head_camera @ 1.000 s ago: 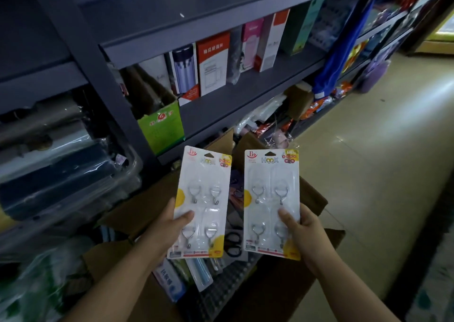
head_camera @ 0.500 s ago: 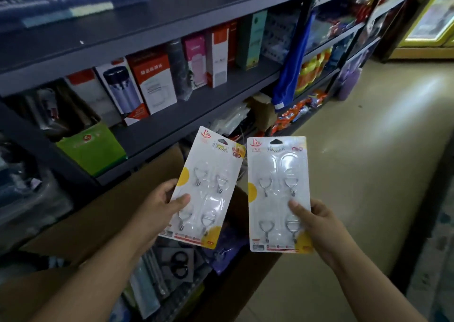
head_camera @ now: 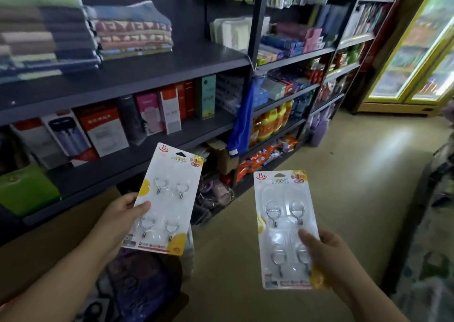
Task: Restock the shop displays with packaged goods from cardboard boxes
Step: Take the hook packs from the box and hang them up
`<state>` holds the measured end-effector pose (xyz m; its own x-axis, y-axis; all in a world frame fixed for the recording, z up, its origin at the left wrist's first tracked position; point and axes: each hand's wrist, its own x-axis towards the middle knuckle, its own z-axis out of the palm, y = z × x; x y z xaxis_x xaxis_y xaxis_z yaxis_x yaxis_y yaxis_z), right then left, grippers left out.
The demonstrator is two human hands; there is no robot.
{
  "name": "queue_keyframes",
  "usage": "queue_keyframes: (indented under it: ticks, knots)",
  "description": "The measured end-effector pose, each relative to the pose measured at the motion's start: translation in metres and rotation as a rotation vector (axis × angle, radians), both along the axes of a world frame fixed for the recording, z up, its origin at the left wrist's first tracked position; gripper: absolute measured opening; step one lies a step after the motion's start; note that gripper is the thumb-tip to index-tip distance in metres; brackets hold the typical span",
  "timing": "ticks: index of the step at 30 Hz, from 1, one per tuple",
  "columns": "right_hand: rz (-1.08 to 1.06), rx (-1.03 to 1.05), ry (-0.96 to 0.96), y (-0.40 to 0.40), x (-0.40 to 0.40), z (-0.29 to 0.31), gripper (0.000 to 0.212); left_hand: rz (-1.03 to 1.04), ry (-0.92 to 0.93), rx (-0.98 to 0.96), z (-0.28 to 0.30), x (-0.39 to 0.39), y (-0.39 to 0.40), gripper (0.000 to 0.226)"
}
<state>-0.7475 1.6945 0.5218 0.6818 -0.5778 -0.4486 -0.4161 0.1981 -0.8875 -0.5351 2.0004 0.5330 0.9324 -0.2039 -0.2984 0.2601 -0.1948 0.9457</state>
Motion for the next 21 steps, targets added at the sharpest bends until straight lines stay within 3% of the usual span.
queue_keyframes:
  ticks: [10, 21]
  knots:
    - [0.180, 0.035, -0.052, 0.001, 0.131, 0.015, 0.022, 0.261, -0.029, -0.195, 0.012, 0.043, 0.001, 0.013]
    - [0.361, 0.025, -0.141, -0.016, 0.250, 0.070, 0.021, 0.378, -0.143, -0.191, 0.042, 0.113, -0.001, 0.014]
